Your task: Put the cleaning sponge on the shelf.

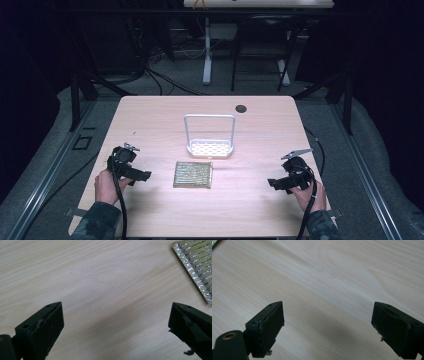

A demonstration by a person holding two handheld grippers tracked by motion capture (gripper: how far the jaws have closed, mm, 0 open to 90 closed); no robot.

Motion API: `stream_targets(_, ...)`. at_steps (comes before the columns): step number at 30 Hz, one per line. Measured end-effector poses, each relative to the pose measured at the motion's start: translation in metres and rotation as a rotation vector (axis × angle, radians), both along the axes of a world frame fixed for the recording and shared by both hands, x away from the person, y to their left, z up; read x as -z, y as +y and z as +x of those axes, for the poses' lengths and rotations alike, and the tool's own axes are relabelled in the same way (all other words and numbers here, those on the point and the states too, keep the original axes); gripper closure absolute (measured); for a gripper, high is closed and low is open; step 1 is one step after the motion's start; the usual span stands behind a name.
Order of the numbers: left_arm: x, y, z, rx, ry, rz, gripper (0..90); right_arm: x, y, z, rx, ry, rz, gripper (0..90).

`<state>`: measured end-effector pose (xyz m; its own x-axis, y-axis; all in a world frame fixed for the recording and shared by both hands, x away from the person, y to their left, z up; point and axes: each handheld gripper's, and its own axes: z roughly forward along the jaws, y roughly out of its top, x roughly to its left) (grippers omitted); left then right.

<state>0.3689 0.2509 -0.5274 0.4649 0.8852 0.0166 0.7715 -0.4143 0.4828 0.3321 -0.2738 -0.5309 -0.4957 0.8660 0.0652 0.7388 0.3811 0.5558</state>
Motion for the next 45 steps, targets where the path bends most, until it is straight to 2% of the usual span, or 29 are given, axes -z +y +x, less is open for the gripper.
stream_targets(4, -0.001, -0.001, -0.002, -0.005, -0.002, -0.014, 0.0, -0.002, 0.0, 0.001, -0.017, -0.005, 0.01, 10.7)
stream_targets(5, -0.001, -0.003, -0.002, 0.004, 0.002, -0.019, 0.0, -0.001, 0.002, 0.002, -0.016, -0.001, 0.018, 10.7)
stream_targets(8, -0.004, -0.01, -0.002, 0.025, -0.004, -0.023, 0.0, -0.001, 0.004, 0.002, -0.02, 0.002, 0.0, 10.8)
stream_targets(11, -0.007, -0.018, -0.001, 0.039, -0.011, -0.04, 0.0, -0.004, 0.005, 0.0, -0.019, -0.015, -0.009, 10.8)
stream_targets(13, -0.008, -0.024, 0.001, 0.053, -0.001, -0.049, 0.0, -0.005, 0.005, -0.002, -0.014, -0.016, -0.011, 10.8)
stream_targets(14, -0.009, -0.031, 0.002, 0.07, 0.005, -0.049, 0.0, -0.005, 0.004, -0.003, -0.012, -0.017, -0.013, 10.8)
stream_targets(20, -0.014, -0.048, 0.001, 0.109, 0.0, -0.05, 0.0, -0.006, 0.008, -0.004, -0.022, -0.019, -0.026, 11.0)
stream_targets(33, -0.017, -0.079, 0.007, 0.172, 0.034, -0.057, 0.0, -0.003, 0.01, -0.003, -0.039, -0.002, -0.036, 11.2)
stream_targets(39, -0.02, -0.095, 0.011, 0.186, 0.036, -0.071, 0.0, -0.001, 0.01, -0.003, -0.037, 0.003, -0.035, 11.2)
stream_targets(45, -0.016, -0.111, 0.014, 0.201, 0.058, -0.079, 0.0, -0.002, 0.01, -0.004, -0.039, 0.014, -0.034, 11.3)
